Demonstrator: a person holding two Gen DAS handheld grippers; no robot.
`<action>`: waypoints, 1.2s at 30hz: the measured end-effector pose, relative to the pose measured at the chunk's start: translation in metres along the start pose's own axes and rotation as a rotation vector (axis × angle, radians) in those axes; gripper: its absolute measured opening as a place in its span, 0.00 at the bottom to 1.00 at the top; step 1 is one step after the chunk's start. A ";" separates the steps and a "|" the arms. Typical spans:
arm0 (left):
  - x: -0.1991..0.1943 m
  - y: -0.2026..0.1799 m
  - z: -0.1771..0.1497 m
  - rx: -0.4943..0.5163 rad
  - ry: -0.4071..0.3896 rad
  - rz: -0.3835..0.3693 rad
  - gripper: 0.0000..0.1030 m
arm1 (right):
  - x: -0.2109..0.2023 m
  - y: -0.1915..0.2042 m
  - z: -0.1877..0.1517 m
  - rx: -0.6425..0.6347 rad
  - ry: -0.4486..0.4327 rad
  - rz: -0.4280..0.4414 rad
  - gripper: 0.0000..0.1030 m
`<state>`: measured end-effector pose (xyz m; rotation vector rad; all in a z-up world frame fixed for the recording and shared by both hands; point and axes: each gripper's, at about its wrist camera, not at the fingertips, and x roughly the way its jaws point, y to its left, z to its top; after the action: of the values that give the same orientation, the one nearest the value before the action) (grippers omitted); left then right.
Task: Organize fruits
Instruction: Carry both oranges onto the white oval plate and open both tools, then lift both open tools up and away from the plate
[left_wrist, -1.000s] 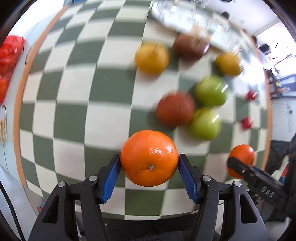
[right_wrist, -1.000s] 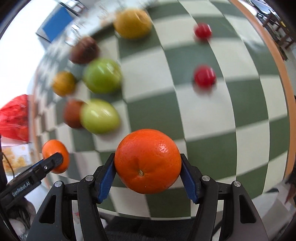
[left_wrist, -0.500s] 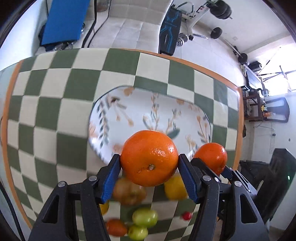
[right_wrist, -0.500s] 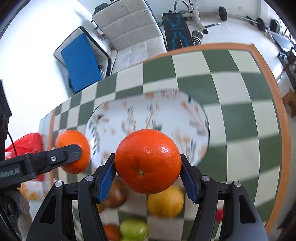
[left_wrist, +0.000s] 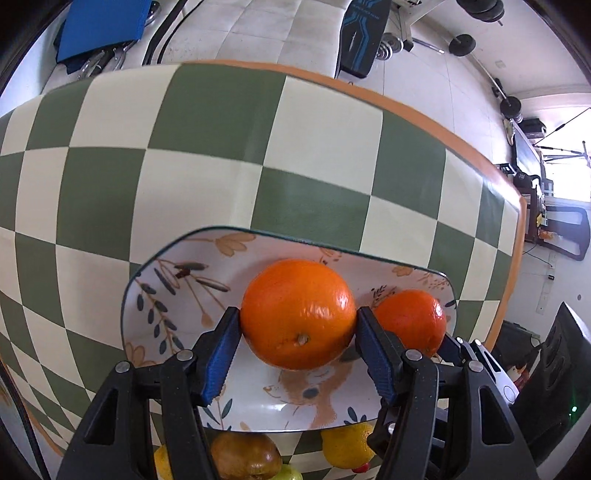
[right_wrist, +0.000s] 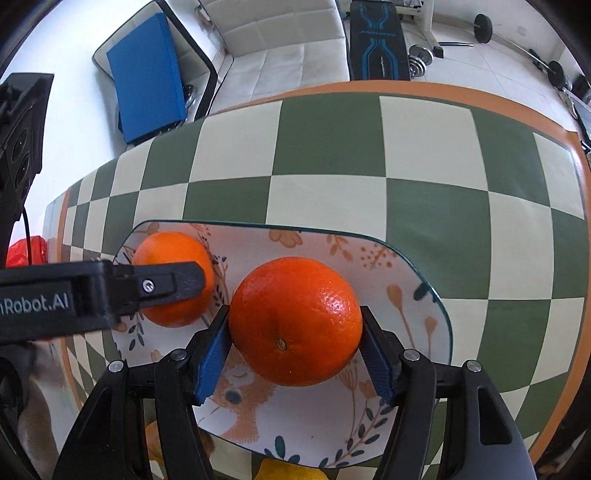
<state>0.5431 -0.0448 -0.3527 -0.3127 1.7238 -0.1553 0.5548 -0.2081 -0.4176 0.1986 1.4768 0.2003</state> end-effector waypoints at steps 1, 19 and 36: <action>-0.001 0.000 0.000 0.003 -0.006 0.004 0.60 | 0.002 0.000 -0.004 -0.009 0.009 -0.004 0.67; -0.068 0.002 -0.058 0.126 -0.282 0.265 0.84 | -0.059 0.003 -0.051 0.083 -0.097 -0.121 0.93; -0.137 0.007 -0.193 0.175 -0.498 0.288 0.84 | -0.161 0.033 -0.148 0.077 -0.265 -0.187 0.93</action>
<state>0.3737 -0.0121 -0.1910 0.0306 1.2330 -0.0127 0.3934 -0.2157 -0.2671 0.1424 1.2311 -0.0342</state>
